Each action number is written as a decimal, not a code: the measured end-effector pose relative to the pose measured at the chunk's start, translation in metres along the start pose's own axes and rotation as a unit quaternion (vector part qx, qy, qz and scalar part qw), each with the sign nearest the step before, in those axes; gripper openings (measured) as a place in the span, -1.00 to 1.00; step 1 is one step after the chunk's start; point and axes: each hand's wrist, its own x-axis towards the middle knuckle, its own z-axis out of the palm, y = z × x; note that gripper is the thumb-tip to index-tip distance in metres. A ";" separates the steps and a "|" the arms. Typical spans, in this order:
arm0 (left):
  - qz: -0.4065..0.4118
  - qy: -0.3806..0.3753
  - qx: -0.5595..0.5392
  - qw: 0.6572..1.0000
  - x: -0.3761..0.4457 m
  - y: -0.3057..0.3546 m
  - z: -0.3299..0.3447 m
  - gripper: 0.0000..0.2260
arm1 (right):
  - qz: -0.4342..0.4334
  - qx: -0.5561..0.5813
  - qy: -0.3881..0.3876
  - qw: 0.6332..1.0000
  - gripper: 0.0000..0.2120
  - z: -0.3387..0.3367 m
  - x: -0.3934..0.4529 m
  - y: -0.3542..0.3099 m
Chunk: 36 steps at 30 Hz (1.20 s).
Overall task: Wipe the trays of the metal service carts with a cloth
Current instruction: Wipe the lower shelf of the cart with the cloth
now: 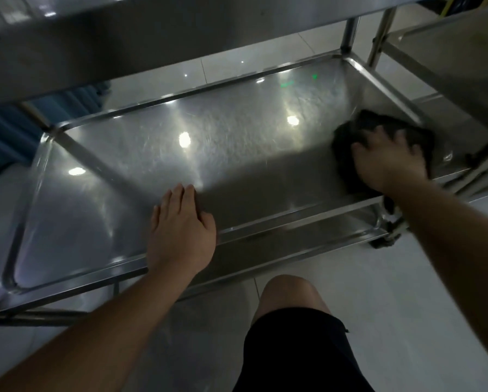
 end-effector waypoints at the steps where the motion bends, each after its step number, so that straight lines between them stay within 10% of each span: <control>1: 0.000 -0.001 0.000 1.000 0.000 -0.001 0.000 -0.33 | -0.033 -0.004 -0.001 0.999 -0.45 0.009 -0.011 -0.021; 6: -0.001 -0.006 0.004 1.000 0.001 -0.002 0.000 -0.32 | -0.345 -0.044 -0.100 0.932 -0.46 0.042 -0.063 -0.105; 10: 0.001 -0.006 -0.003 1.000 0.000 -0.001 -0.003 -0.32 | -0.398 -0.041 -0.089 0.912 -0.44 0.037 -0.055 -0.086; 18: -0.002 -0.009 -0.001 1.000 -0.001 0.000 -0.004 -0.43 | -0.022 -0.010 0.008 1.000 -0.48 -0.027 0.068 0.071; 23: -0.003 -0.005 0.000 1.000 -0.002 0.001 -0.004 -0.40 | 0.027 0.036 0.027 0.999 -0.39 -0.015 0.096 -0.004; 30: -0.008 -0.009 -0.003 1.000 0.000 -0.001 -0.005 -0.31 | -0.286 -0.025 -0.016 0.958 -0.44 0.050 0.027 -0.177; 36: -0.010 -0.021 -0.005 1.000 -0.002 0.000 -0.006 -0.38 | -0.404 -0.028 -0.062 0.912 -0.31 0.043 -0.001 -0.110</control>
